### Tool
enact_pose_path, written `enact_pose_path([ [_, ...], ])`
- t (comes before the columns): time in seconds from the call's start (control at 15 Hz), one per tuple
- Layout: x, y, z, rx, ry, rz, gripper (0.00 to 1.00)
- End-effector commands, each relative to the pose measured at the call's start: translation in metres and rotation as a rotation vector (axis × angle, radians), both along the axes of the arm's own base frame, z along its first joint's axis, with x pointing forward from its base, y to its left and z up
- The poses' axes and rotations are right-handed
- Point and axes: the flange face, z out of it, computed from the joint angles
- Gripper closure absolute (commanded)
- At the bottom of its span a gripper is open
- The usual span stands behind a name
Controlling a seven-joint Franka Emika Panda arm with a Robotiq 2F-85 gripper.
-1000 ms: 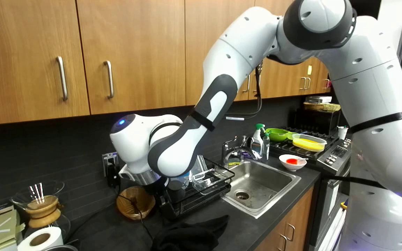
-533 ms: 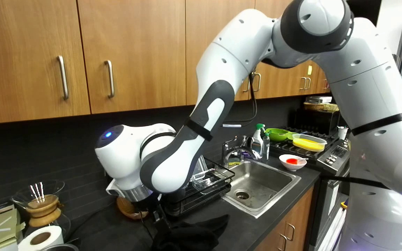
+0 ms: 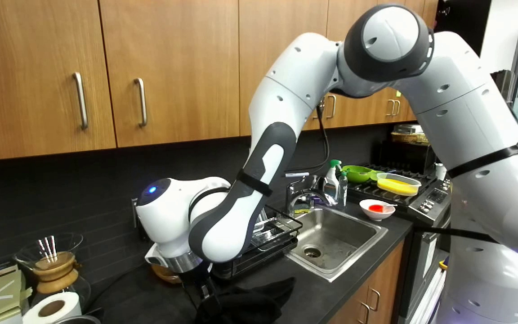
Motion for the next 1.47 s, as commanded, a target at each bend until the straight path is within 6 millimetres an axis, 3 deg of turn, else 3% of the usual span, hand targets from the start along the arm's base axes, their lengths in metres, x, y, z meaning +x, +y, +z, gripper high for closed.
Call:
enact_pose_path([
  [0.0, 0.002, -0.006, -0.01, 0.025, 0.009, 0.007, 0.0],
  [0.27, -0.009, -0.003, -0.007, 0.01, -0.008, -0.007, 0.0],
  [0.33, -0.002, -0.002, -0.014, 0.012, 0.011, -0.005, 0.0],
  [1.4, -0.006, 0.001, -0.016, 0.009, 0.014, -0.002, 0.02],
])
